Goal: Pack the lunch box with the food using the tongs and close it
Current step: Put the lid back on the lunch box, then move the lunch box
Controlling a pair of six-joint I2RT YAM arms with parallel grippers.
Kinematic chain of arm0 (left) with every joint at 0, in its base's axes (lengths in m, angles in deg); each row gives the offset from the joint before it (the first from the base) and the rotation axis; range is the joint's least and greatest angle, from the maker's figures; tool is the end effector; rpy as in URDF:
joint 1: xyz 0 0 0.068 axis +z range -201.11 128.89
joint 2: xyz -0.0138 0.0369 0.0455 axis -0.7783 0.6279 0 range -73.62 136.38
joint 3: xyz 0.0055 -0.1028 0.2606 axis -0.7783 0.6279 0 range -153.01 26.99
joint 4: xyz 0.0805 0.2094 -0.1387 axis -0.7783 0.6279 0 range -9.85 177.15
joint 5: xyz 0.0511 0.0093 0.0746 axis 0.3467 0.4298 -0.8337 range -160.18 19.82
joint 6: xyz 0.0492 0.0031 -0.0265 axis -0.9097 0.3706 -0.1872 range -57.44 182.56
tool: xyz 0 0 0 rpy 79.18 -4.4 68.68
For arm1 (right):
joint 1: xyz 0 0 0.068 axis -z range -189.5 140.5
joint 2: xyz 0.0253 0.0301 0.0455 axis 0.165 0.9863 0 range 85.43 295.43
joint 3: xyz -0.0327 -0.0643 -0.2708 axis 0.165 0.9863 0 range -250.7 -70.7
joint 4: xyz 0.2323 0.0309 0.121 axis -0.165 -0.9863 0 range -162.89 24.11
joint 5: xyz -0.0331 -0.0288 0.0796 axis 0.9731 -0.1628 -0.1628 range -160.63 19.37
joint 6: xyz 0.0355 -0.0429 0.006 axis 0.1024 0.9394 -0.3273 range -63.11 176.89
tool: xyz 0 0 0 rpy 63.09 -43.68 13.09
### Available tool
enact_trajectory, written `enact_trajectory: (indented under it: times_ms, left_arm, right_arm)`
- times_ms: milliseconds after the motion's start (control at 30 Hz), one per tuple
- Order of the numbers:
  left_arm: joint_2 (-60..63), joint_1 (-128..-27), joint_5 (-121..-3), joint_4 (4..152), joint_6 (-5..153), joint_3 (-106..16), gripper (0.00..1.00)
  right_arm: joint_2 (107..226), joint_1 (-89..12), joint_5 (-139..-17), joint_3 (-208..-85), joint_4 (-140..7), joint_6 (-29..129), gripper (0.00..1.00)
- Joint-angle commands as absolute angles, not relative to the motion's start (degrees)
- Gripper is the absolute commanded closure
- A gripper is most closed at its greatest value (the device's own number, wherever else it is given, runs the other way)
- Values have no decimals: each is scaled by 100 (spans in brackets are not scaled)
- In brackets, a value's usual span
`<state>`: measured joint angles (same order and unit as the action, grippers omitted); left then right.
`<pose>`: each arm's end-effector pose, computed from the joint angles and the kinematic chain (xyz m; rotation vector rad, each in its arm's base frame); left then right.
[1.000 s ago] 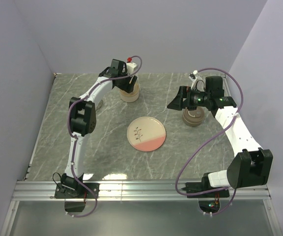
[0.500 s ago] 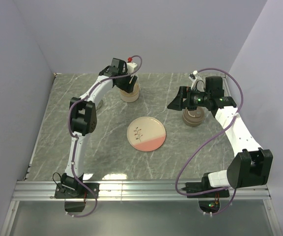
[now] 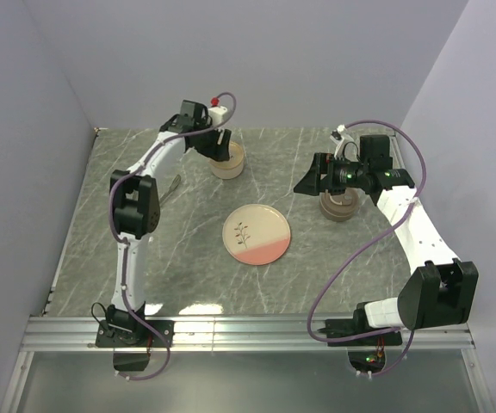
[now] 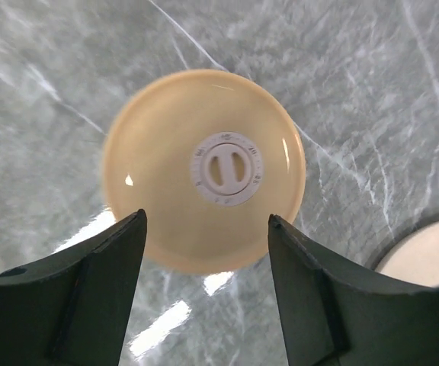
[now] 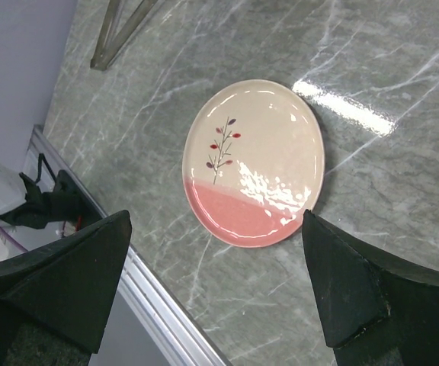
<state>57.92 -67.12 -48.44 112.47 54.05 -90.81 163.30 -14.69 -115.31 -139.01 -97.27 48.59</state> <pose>0.5065 -0.1603 0.2371 0.6779 2.2610 -0.5130 0.2898 0.0536 0.3307 -0.3514 2.1994 1.0109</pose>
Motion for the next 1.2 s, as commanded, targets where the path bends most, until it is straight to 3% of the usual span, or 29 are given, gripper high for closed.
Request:
enact_trajectory:
  times_ms: [0,133,233,367,567,733,867,1167]
  left_arm:
    - [5180,-6316,-3953,10984,5291,-9288,29]
    - [5373,-5947,-3688,11442,4517,-9764,29]
    - [5400,-5753,-3319,11399,3657,-9441,28]
    - [5565,-5752,-4078,11075,3065,-9228,29]
    - [5813,-5779,-5048,10181,2813,-8843,40]
    - [5681,-5787,-4540,9651,1521,-7964,55]
    - [5724,-5796,-4206,9377,764,-7786,59]
    - [5769,-6191,-4363,8578,912,-7374,58]
  right_arm:
    - [16225,-1433,-11607,-13969,-9867,5135,0]
    - [16207,-1425,-11607,-13952,-9929,5249,0]
    - [16207,-1433,-11633,-13890,-9938,5267,0]
    - [16146,-1433,-11607,-13820,-9956,5293,0]
    - [16040,-1416,-11501,-13793,-10026,5390,0]
    - [16067,-1425,-11492,-13811,-10070,5381,0]
    - [16040,-1425,-11448,-13811,-10096,5390,0]
    - [15961,-1407,-11352,-13679,-10044,5355,0]
